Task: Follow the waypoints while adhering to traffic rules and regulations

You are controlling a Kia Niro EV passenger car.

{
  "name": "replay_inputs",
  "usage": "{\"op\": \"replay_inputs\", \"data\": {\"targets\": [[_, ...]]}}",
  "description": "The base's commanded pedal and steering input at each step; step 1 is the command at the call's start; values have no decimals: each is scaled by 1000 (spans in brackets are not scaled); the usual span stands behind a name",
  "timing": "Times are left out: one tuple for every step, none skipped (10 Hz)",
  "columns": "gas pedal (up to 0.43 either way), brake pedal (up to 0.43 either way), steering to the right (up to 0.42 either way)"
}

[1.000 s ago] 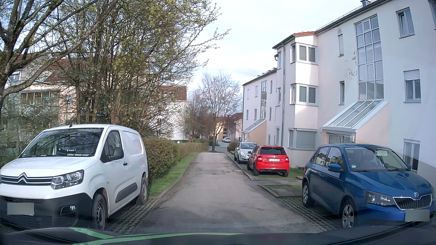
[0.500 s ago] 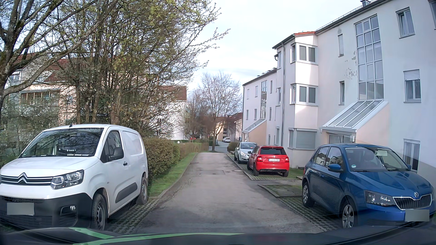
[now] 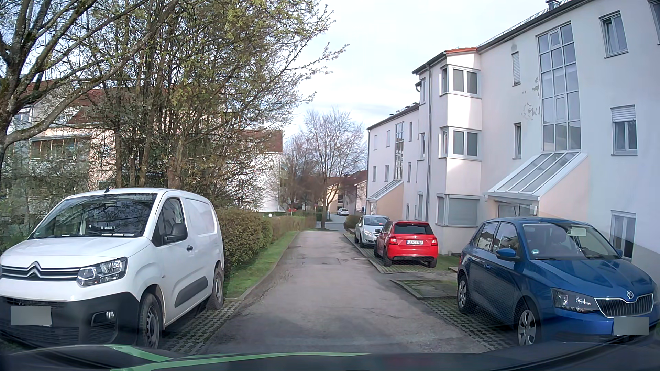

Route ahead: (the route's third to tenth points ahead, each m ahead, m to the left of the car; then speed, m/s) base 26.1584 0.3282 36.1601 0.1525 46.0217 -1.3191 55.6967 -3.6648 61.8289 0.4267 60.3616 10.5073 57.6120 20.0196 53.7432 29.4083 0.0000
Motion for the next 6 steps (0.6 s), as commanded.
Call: {"op": "replay_inputs", "data": {"targets": [[0,634,6],[0,628,6],[0,628,6],[0,634,6],[0,628,6],[0,628,6]]}}
